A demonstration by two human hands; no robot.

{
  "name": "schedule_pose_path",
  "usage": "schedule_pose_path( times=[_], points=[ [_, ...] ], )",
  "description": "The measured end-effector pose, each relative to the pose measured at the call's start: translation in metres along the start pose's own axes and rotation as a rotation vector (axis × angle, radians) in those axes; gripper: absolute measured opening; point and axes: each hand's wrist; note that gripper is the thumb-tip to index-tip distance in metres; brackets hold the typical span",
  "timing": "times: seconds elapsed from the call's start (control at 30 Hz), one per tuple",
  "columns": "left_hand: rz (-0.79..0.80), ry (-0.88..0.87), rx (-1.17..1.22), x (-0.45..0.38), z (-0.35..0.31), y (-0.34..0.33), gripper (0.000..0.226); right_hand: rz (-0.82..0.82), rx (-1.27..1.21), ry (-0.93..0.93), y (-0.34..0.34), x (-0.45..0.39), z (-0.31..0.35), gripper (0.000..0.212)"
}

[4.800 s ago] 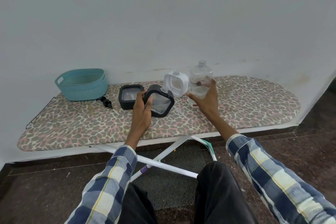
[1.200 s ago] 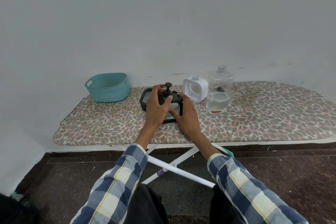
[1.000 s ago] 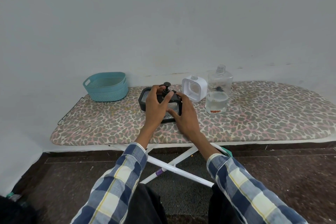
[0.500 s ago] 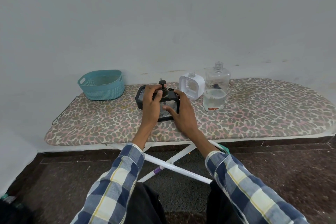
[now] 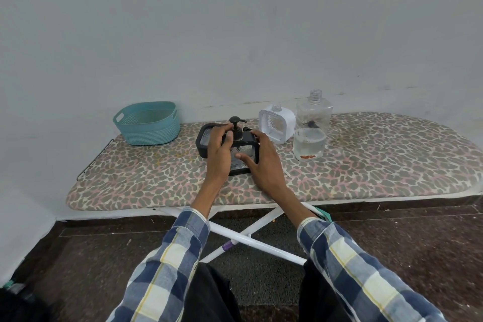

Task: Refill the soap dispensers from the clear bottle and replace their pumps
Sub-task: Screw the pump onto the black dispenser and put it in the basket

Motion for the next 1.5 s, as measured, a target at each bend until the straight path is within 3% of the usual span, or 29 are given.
schedule_pose_path(
  times=[0.13, 0.23, 0.37, 0.63, 0.77, 1.0, 1.13, 1.3, 1.5],
  points=[
    [0.001, 0.038, 0.050, 0.003, 0.000, 0.000, 0.018, 0.001, 0.004, 0.004, -0.001, 0.000, 0.000, 0.073],
    [0.031, 0.046, 0.034, 0.002, 0.000, 0.001, 0.029, 0.000, 0.012, 0.002, -0.002, 0.000, -0.002, 0.073],
    [0.044, -0.026, -0.022, -0.001, 0.003, 0.001, 0.016, 0.008, 0.015, -0.001, -0.002, 0.000, -0.002, 0.072],
    [-0.019, 0.041, 0.022, 0.004, 0.000, -0.001, 0.019, 0.008, 0.041, 0.003, -0.001, 0.001, 0.000, 0.072],
    [0.003, 0.026, -0.006, 0.004, -0.001, -0.001, 0.034, 0.007, 0.037, 0.003, -0.001, 0.001, 0.000, 0.068],
    [0.064, -0.040, -0.046, 0.002, 0.005, 0.003, 0.021, 0.031, 0.005, -0.064, 0.003, 0.002, 0.008, 0.071],
    [0.058, 0.087, 0.002, 0.012, 0.008, 0.007, 0.035, 0.023, -0.107, -0.180, 0.013, 0.004, 0.017, 0.061],
    [0.051, 0.044, -0.048, 0.011, 0.004, 0.010, 0.035, 0.008, -0.128, -0.061, 0.023, -0.019, 0.047, 0.040],
    [0.003, 0.010, -0.052, 0.015, 0.004, 0.007, 0.035, 0.238, -0.176, -0.089, 0.022, -0.048, 0.065, 0.046]
  ],
)
Point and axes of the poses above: each hand's wrist, its own x-axis away from the middle knuckle, its own y-axis out of the back of the hand, z = x × y, and after that the axes turned 12 degrees about -z, right-handed
